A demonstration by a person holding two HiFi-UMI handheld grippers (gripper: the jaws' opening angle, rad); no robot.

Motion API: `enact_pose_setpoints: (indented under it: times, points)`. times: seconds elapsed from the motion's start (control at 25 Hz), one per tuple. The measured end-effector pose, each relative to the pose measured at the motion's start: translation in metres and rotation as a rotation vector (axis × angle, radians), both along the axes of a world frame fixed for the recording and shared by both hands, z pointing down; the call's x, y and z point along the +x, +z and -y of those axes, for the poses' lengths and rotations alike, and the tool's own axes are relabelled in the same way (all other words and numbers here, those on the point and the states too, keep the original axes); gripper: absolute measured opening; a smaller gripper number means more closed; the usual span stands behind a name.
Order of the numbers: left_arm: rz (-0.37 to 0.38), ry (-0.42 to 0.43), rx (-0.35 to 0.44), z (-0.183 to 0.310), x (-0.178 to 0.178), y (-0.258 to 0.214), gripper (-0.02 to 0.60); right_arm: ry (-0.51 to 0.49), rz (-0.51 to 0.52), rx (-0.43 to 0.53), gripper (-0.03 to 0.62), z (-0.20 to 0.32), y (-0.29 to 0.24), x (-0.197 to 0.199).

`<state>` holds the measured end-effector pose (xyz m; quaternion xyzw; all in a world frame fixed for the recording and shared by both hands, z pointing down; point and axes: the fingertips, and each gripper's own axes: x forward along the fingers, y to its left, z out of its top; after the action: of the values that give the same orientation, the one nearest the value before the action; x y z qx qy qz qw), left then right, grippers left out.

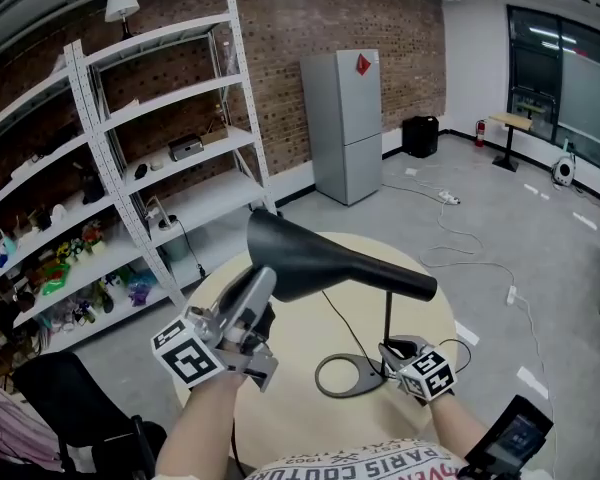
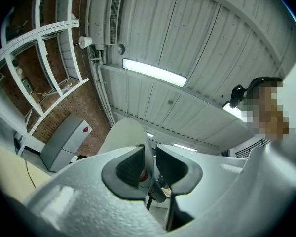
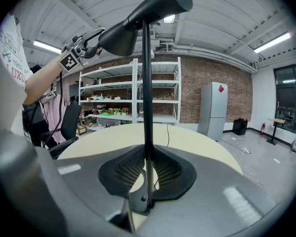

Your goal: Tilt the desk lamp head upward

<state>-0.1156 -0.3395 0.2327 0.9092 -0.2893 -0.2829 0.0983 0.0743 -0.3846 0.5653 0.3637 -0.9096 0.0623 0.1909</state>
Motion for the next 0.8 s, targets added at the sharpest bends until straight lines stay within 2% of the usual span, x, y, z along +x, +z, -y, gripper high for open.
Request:
enact_pose_setpoints:
  times: [0.12,0.32,0.4,0.52,0.64,0.8]
  points:
    - [-0.003,-0.018,-0.011,-0.008,-0.010,0.016,0.077,-0.006,-0.033,-0.001,0.054,-0.001,-0.005,0.001]
    - [0.080,-0.013,0.009,-0.037,-0.007,0.048,0.075,0.043,0.002,0.007,0.049,-0.013,-0.027,0.011]
    - [0.152,0.000,0.023,-0.057,0.000,0.059,0.065,0.073,0.024,0.026,0.034,-0.027,-0.041,0.015]
    - [0.313,0.010,0.042,-0.082,0.021,0.078,0.000,0.084,0.065,0.046,0.021,-0.049,-0.062,0.017]
    - [0.453,0.050,0.071,-0.108,0.044,0.098,0.000,0.044,0.104,0.066,0.015,-0.078,-0.082,0.006]
    - [0.540,0.108,0.046,-0.140,0.065,0.132,0.000,-0.029,0.140,0.079,0.002,-0.126,-0.096,-0.010]
